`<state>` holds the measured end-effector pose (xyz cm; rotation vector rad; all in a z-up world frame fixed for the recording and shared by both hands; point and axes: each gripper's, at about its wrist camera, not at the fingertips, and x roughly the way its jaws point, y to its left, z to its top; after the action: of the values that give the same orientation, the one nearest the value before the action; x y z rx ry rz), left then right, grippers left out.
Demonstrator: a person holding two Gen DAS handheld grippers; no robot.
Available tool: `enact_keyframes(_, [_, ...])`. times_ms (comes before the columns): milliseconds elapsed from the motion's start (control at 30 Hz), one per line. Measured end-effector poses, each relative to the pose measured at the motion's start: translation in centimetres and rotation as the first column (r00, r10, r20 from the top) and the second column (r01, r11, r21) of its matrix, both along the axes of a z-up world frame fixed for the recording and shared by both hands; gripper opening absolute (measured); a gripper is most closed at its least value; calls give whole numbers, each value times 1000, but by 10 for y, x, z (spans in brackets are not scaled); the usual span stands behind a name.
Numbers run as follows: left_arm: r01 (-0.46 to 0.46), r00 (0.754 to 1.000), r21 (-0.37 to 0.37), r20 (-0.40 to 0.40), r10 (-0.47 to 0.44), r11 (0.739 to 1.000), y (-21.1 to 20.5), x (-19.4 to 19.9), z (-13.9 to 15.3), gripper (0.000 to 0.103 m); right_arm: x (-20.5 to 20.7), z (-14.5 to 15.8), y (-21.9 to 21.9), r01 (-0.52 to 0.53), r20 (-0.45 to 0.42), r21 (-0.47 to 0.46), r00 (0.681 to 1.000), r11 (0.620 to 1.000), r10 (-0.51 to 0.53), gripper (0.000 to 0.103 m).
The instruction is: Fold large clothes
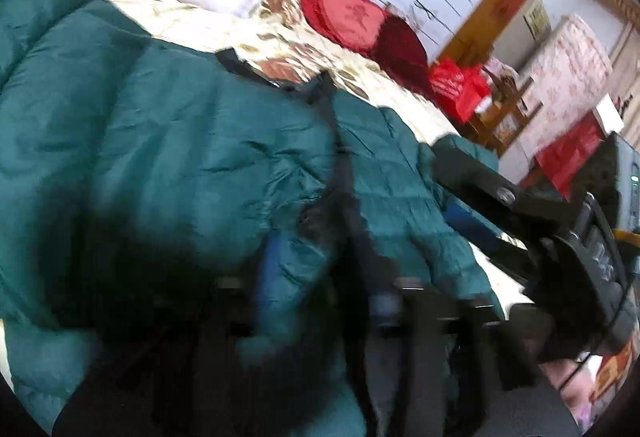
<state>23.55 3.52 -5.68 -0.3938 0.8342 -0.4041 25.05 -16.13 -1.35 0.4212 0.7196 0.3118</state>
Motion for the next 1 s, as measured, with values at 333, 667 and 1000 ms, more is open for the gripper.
enact_keyframes(333, [-380,898,146,296,327,913,65,-41,67,64,3,-5,20,-125,7,113,992,986,125,100])
enact_keyframes(667, [-589,802,75,182,570,805,140,-38,52,64,18,-40,60,-296,-76,46,951,954,299,79])
enact_keyframes(1000, [-601,791,75,198,579,796,135,-41,57,64,15,-38,61,-327,-37,22,944,945,328,13])
